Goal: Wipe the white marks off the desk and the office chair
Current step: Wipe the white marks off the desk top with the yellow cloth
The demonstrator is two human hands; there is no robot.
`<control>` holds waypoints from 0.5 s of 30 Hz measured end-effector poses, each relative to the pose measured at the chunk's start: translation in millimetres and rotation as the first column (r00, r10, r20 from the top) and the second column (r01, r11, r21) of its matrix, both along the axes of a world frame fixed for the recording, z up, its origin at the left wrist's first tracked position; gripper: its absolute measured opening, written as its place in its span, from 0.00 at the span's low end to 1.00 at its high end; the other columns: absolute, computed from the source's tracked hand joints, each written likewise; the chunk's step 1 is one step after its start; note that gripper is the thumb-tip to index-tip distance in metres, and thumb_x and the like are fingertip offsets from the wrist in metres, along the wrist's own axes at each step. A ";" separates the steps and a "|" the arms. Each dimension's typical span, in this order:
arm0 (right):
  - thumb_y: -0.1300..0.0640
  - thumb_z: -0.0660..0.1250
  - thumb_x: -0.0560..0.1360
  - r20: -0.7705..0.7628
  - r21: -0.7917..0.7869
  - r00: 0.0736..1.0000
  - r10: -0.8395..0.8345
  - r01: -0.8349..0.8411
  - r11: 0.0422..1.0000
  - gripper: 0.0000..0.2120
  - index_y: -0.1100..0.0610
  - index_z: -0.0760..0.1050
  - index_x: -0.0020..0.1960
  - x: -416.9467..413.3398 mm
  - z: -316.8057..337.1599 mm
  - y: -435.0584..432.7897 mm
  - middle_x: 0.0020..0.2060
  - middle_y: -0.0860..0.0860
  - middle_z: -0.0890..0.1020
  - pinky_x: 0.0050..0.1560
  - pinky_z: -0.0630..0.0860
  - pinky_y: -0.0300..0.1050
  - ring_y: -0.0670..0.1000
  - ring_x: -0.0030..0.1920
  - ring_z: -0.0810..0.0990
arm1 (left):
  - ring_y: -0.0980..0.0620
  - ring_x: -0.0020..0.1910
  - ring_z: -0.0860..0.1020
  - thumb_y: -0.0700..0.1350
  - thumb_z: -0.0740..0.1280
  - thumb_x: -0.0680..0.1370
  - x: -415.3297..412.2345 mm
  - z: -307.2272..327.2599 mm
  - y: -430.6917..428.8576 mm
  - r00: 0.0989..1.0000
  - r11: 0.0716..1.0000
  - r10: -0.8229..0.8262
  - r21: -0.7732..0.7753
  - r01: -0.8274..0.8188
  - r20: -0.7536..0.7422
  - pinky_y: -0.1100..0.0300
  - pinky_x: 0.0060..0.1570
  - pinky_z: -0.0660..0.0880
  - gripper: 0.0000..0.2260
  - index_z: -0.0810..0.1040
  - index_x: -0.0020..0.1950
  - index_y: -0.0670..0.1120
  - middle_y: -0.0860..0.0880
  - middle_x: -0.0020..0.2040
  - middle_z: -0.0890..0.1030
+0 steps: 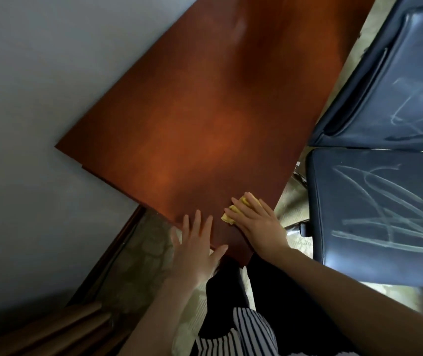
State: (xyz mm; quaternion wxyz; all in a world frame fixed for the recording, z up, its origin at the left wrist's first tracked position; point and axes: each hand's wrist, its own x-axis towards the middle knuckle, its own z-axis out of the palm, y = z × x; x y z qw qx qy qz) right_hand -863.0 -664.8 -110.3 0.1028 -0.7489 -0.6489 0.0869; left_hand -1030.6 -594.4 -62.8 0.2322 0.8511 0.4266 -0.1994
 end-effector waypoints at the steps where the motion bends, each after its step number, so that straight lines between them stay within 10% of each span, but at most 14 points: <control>1: 0.50 0.55 0.78 -0.028 -0.011 0.999 0.027 -0.027 1.000 0.17 0.46 0.76 0.63 -4.1 -2.3 -8.5 0.65 0.46 0.75 0.67 0.64 0.53 0.54 0.70 0.67 | 0.47 0.76 0.39 0.64 0.52 0.79 -2.6 -1.2 -4.9 0.999 0.999 0.033 -0.020 -0.033 0.035 0.40 0.72 0.43 0.32 0.45 0.78 0.53 0.52 0.78 0.41; 6: 0.58 0.58 0.81 -0.527 -0.043 0.848 -0.058 0.041 0.998 0.16 0.48 0.72 0.67 -19.0 4.5 -43.6 0.69 0.42 0.67 0.72 0.50 0.41 0.43 0.73 0.53 | 0.54 0.70 0.64 0.58 0.57 0.80 1.4 6.7 -47.3 0.905 0.953 0.304 -0.107 -0.285 0.298 0.44 0.70 0.60 0.24 0.62 0.74 0.52 0.54 0.72 0.65; 11: 0.58 0.57 0.81 -0.923 -0.193 0.232 -0.306 0.408 0.892 0.14 0.49 0.76 0.63 -26.3 49.1 -77.6 0.60 0.45 0.79 0.57 0.71 0.31 0.45 0.62 0.76 | 0.62 0.52 0.78 0.51 0.61 0.80 30.8 42.1 -103.5 0.692 0.802 0.532 -0.552 -0.227 0.488 0.65 0.54 0.75 0.10 0.69 0.56 0.68 0.60 0.52 0.79; 15: 0.55 0.55 0.82 -0.971 -0.238 -0.167 -0.172 0.581 0.779 0.14 0.52 0.77 0.61 -13.4 90.9 -123.7 0.52 0.52 0.84 0.48 0.77 0.38 0.49 0.54 0.81 | 0.62 0.55 0.77 0.50 0.64 0.79 65.4 68.0 -142.4 0.607 0.852 0.469 -0.509 -0.120 0.642 0.57 0.59 0.75 0.12 0.70 0.59 0.65 0.59 0.55 0.78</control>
